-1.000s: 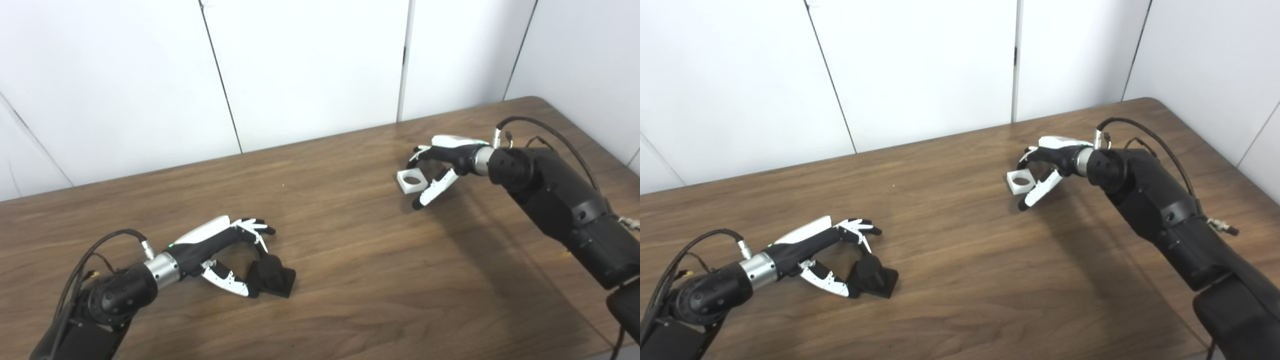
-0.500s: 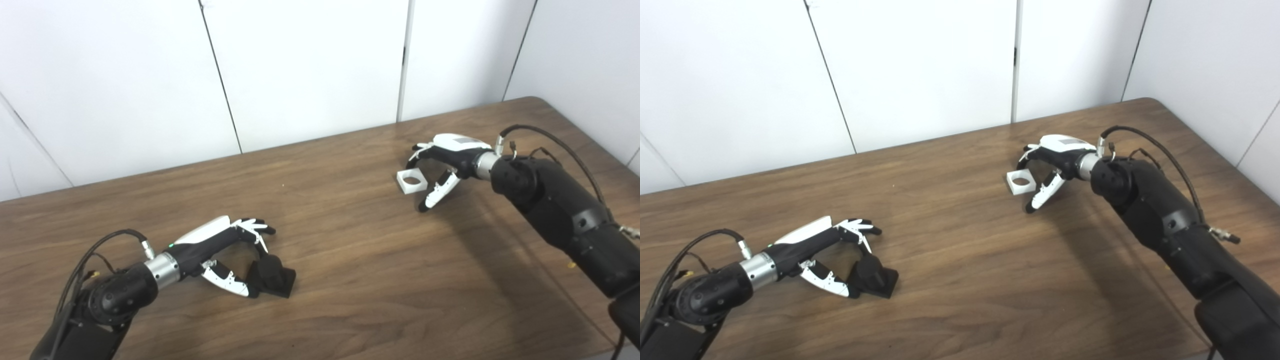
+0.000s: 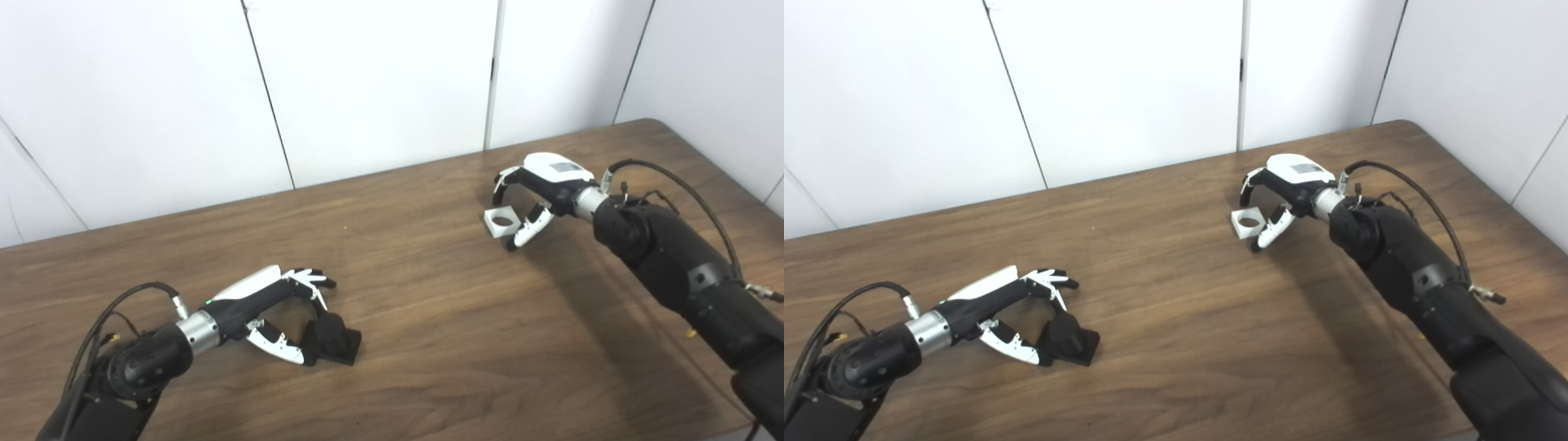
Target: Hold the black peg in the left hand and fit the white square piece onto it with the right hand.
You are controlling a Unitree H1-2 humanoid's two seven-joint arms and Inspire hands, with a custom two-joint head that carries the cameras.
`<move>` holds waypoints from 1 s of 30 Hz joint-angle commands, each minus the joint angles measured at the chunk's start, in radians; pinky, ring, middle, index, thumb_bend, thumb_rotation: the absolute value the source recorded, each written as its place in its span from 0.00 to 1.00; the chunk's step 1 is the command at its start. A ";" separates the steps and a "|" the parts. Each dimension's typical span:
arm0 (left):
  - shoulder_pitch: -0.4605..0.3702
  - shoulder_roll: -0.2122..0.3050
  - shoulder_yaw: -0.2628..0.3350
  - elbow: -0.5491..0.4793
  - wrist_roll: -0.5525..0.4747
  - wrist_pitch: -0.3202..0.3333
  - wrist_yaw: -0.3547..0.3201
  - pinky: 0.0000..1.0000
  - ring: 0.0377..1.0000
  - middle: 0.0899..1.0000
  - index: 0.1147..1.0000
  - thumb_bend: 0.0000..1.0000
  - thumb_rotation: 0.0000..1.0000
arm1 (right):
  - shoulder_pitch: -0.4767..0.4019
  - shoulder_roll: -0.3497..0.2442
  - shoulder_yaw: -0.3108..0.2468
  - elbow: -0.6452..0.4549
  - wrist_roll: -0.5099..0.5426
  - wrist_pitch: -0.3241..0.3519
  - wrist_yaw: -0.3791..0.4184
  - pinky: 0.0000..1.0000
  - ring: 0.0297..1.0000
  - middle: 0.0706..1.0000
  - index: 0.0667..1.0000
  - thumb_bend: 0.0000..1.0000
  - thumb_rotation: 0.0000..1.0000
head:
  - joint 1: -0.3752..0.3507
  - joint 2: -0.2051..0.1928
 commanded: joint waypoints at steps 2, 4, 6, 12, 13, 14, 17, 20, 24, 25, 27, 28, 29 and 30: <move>0.060 0.024 -0.045 0.020 0.017 0.035 -0.113 1.00 0.99 0.91 0.42 0.52 0.06 | -0.033 0.005 0.015 0.041 -0.047 0.030 -0.010 0.89 0.86 0.82 0.46 0.51 0.15 | 0.000 0.002; 0.063 0.024 -0.044 0.017 0.017 0.034 -0.110 0.99 0.99 0.90 0.42 0.52 0.06 | -0.037 0.009 0.016 0.048 -0.049 0.036 -0.008 0.88 0.86 0.82 0.46 0.51 0.14 | -0.001 0.004; 0.065 0.025 -0.044 0.012 0.017 0.038 -0.111 0.99 0.99 0.91 0.42 0.52 0.06 | -0.039 0.012 0.017 0.052 -0.052 0.038 -0.009 0.88 0.86 0.82 0.46 0.52 0.14 | 0.000 0.006; 0.067 0.025 -0.045 0.009 0.019 0.035 -0.110 0.99 0.99 0.90 0.42 0.52 0.06 | -0.042 0.016 0.024 0.062 -0.061 0.034 -0.019 0.87 0.85 0.81 0.45 0.52 0.14 | 0.002 0.009; 0.067 0.024 -0.045 0.009 0.017 0.034 -0.110 0.99 0.99 0.90 0.42 0.52 0.06 | -0.042 0.016 0.025 0.061 -0.062 0.033 -0.022 0.87 0.85 0.81 0.45 0.51 0.14 | 0.002 0.009; 0.067 0.024 -0.045 0.010 0.015 0.034 -0.111 0.99 0.99 0.90 0.42 0.52 0.06 | -0.042 0.016 0.026 0.060 -0.062 0.033 -0.023 0.87 0.85 0.80 0.45 0.51 0.14 | 0.002 0.009; 0.067 0.024 -0.045 0.010 0.013 0.036 -0.114 0.99 0.99 0.91 0.42 0.52 0.06 | -0.040 0.017 0.025 0.057 -0.059 0.034 -0.027 0.87 0.85 0.80 0.45 0.51 0.14 | 0.005 0.011; 0.069 0.022 -0.044 0.016 0.013 0.032 -0.110 0.99 0.99 0.91 0.42 0.52 0.06 | -0.036 0.017 0.026 0.051 -0.062 0.034 -0.032 0.89 0.86 0.80 0.45 0.51 0.14 | 0.007 0.014; 0.066 0.023 -0.044 0.017 0.015 0.033 -0.111 1.00 0.99 0.91 0.42 0.52 0.06 | -0.025 0.009 0.017 0.024 -0.056 0.025 -0.040 0.90 0.86 0.80 0.45 0.52 0.14 | 0.006 0.014; 0.065 0.024 -0.044 0.016 0.014 0.034 -0.113 1.00 0.99 0.91 0.42 0.52 0.06 | -0.024 0.006 0.014 0.017 -0.054 0.021 -0.042 0.90 0.86 0.80 0.45 0.52 0.14 | 0.005 0.013; 0.063 0.024 -0.043 0.019 0.012 0.033 -0.114 0.99 0.99 0.91 0.42 0.52 0.06 | -0.023 0.001 0.011 0.004 -0.050 0.013 -0.044 0.90 0.87 0.80 0.45 0.52 0.14 | 0.005 0.012; 0.062 0.024 -0.043 0.021 0.011 0.031 -0.114 0.99 0.99 0.90 0.42 0.52 0.06 | -0.022 -0.003 0.009 -0.004 -0.049 0.008 -0.043 0.90 0.87 0.80 0.45 0.52 0.14 | 0.005 0.012; 0.061 0.023 -0.043 0.023 0.010 0.029 -0.114 0.99 0.99 0.90 0.42 0.52 0.06 | -0.022 -0.005 0.008 -0.009 -0.049 0.005 -0.043 0.90 0.87 0.80 0.45 0.52 0.14 | 0.005 0.013; 0.061 0.023 -0.043 0.023 0.010 0.030 -0.114 0.99 0.99 0.90 0.42 0.52 0.06 | -0.020 -0.011 0.004 -0.027 -0.047 0.005 -0.039 0.90 0.87 0.80 0.45 0.52 0.14 | 0.005 0.013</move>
